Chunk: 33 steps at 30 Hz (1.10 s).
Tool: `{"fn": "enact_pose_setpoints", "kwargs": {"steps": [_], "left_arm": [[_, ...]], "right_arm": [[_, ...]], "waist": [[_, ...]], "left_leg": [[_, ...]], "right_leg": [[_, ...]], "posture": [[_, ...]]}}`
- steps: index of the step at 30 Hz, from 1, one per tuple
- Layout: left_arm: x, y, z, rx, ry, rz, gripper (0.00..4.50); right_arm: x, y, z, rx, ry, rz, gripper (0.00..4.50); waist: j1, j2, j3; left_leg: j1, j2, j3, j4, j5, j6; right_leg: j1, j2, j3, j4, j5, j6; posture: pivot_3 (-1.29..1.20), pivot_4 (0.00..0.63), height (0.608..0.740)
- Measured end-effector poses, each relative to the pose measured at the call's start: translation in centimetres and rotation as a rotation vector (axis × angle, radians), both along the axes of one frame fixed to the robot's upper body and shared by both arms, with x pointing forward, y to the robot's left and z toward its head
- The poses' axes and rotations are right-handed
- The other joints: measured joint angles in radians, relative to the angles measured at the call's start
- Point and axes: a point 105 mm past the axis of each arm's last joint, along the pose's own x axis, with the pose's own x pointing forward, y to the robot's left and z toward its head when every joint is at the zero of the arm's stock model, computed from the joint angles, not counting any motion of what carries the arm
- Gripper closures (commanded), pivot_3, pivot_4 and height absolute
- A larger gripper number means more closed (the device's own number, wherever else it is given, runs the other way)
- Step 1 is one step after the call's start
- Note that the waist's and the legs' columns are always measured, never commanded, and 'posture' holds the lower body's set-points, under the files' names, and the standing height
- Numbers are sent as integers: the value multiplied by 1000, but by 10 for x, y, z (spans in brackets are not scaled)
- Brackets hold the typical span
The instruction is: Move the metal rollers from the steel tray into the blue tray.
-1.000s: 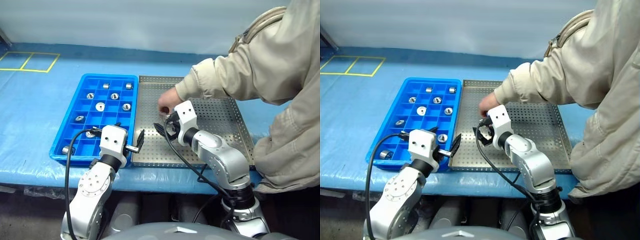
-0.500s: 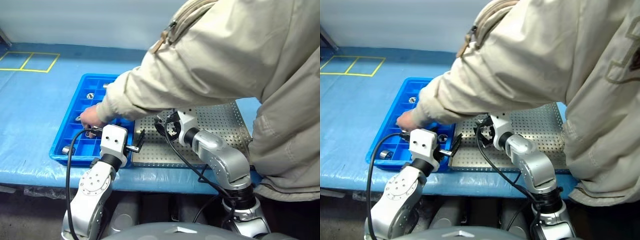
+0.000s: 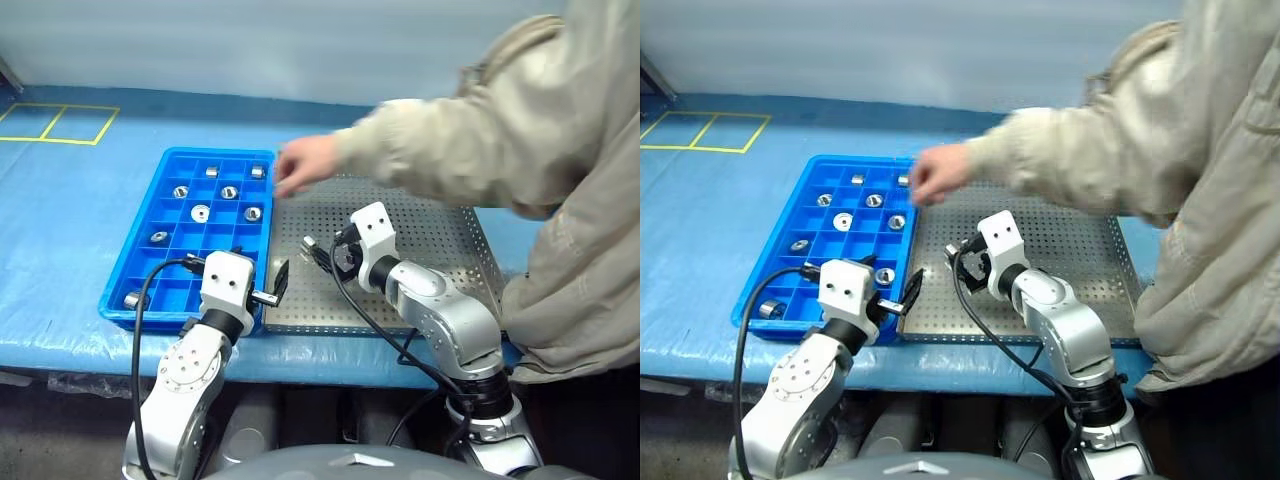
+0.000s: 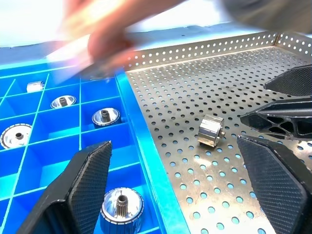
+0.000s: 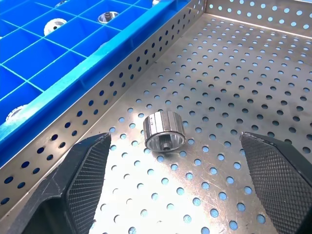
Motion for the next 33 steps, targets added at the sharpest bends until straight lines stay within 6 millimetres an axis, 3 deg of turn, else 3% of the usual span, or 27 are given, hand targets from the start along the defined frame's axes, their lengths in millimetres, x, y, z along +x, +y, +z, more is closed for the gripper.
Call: {"fn": "enact_pose_setpoints", "kwargs": {"steps": [28, 33], "left_arm": [[0, -3, 1, 4, -5, -28, 0], [0, -3, 1, 6, -3, -25, 0]], "right_arm": [[0, 0, -1, 3, 5, -23, 21], [8, 7, -2, 16, -11, -22, 21]], "waist": [[-3, 0, 0], [-7, 0, 0]], "left_leg": [[0, 0, 0, 0, 0, 0], [0, 0, 1, 0, 0, 0]], "right_leg": [[0, 0, 0, 0, 0, 0], [0, 0, 1, 0, 0, 0]], "posture": [[209, 150, 740], [227, 150, 740]]}}
